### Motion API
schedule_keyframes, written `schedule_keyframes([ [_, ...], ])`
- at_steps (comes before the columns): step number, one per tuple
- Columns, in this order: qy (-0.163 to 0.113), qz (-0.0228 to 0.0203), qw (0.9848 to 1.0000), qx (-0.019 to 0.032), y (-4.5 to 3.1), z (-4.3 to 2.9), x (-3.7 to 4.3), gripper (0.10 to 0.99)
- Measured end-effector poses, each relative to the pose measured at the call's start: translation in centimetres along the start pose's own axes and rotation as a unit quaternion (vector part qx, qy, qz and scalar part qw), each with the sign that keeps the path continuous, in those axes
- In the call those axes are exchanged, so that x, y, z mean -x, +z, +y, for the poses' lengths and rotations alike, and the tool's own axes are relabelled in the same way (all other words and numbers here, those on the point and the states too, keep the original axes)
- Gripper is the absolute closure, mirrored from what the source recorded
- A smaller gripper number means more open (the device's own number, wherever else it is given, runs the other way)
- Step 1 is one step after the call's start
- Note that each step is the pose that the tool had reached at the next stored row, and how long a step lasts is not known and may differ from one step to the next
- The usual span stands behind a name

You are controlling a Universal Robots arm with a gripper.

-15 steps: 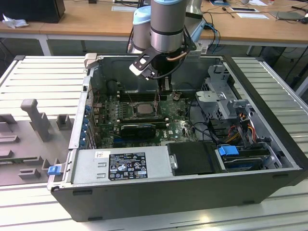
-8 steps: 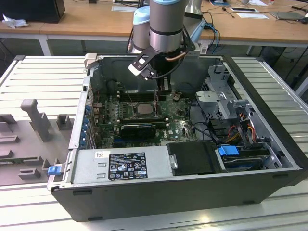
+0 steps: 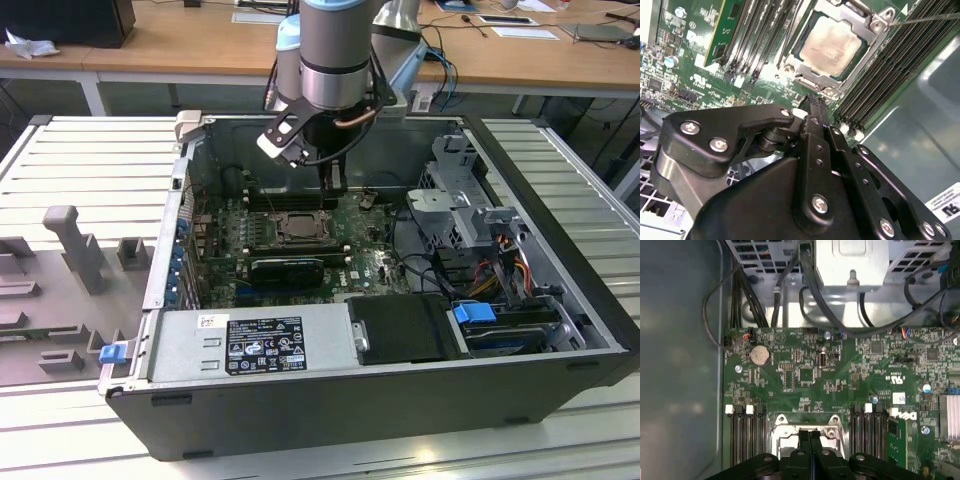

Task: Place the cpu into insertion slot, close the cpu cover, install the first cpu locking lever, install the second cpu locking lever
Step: 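Close the cpu cover, then install the first cpu locking lever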

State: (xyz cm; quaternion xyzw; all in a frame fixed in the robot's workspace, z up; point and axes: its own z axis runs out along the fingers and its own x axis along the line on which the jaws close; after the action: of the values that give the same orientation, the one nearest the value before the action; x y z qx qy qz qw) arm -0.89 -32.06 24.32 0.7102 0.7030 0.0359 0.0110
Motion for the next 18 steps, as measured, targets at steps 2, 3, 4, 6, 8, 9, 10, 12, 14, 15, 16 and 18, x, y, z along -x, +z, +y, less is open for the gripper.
schedule_keyframes([
  [2, 0.0, 0.0, 1.0, 0.0001, 0.45, -0.58, 0.02, 0.98],
  [3, 0.0, 0.001, 1.0, -0.0001, 0.59, -0.78, 0.02, 0.98],
  [4, 0.0, 0.0025, 1.0, -0.0001, 0.68, -1.22, 0.02, 0.98],
  [6, 0.0, 0.0038, 1.0, -0.0001, 0.68, -2.44, 0.03, 0.98],
  [8, 0.001, 0.0046, 1.0, 0.0, 0.66, -2.94, 0.03, 0.98],
  [9, 0.001, 0.005, 1.0, -0.0001, 0.66, -3.07, 0.03, 0.98],
  [10, 0.001, 0.0053, 1.0, 0.0, 0.65, -3.16, 0.03, 0.98],
  [12, 0.001, 0.0063, 1.0, -0.0001, 0.64, -3.36, 0.04, 0.98],
  [14, 0.001, 0.007, 1.0, -0.0001, 0.63, -3.59, 0.04, 0.98],
  [15, 0.001, 0.007, 1.0, 0.0, 0.63, -3.59, 0.04, 0.98],
  [16, 0.001, 0.007, 1.0, -0.0001, 0.62, -3.62, 0.04, 0.98],
  [18, 0.001, 0.007, 1.0, 0.0, 0.02, -3.58, 0.02, 0.98],
])
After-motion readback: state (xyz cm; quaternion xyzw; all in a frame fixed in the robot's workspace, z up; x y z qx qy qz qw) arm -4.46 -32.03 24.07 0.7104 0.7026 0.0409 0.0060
